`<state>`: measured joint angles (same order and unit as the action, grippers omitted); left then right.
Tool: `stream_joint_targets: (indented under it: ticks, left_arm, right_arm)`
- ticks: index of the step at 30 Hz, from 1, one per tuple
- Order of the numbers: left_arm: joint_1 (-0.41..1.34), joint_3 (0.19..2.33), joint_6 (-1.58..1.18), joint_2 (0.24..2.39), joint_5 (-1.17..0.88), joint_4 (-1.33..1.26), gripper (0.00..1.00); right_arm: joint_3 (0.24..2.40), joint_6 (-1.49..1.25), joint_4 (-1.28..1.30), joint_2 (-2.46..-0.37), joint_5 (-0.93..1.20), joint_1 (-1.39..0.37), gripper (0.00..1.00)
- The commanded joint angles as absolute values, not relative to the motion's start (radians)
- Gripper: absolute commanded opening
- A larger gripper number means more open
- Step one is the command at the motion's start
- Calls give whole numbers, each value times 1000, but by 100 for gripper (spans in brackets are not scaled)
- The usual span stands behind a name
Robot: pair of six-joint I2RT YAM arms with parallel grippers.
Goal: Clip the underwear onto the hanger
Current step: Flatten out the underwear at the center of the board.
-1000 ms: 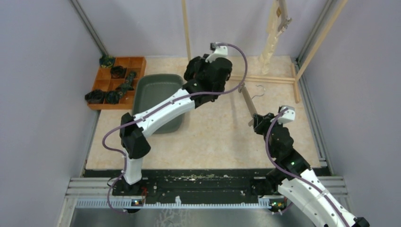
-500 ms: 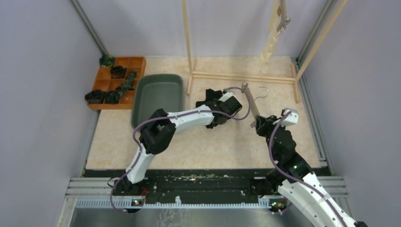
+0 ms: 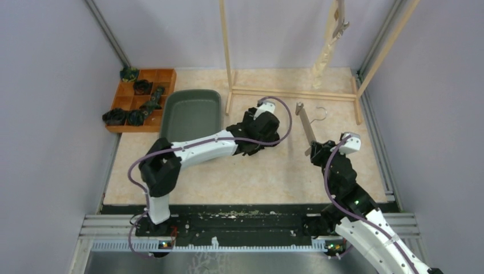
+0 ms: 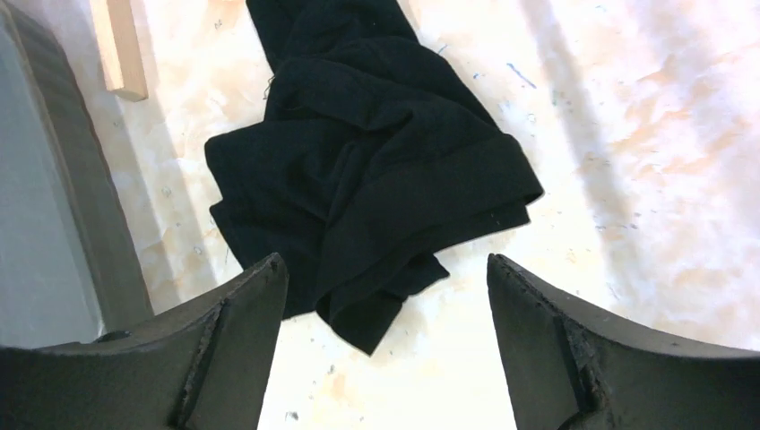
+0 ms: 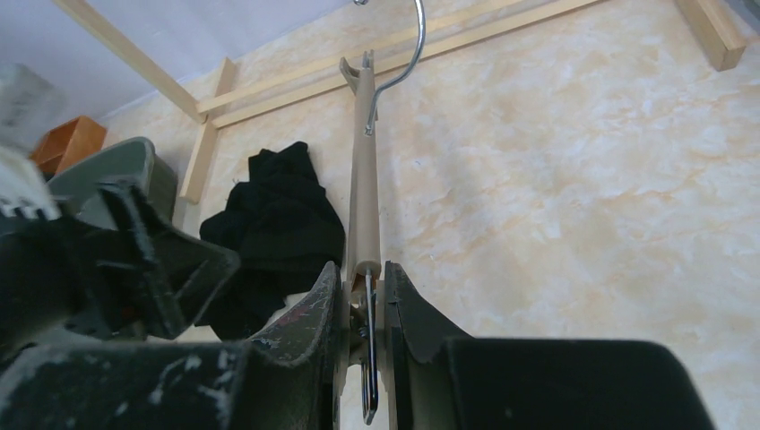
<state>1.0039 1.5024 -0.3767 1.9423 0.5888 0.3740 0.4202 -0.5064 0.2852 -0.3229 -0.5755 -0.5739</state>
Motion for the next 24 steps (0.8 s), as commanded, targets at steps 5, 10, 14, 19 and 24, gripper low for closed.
stream_joint_targets:
  ticks: [5,10,14,19,24]
  left_arm:
    - [1002,1202,-432,1750,524,87,89]
    - [994,967,-448,1640,397,-167,88]
    - [992,855,-474,1591,391,-272,86]
    - [943,791,-503,1579,297,-373,86]
    - [890,730,-535,1601,212,-494,85]
  right_arm:
    - [464,-498,236,-322,-582,-581,0]
    - [466,-498,238,-325,-578,-581,0]
    - [465,-501,239,-322,-571,-581,0]
    - [466,-503,239,-322,-567,-581,0]
    - [466,-502,241,-322,-569,-581,0]
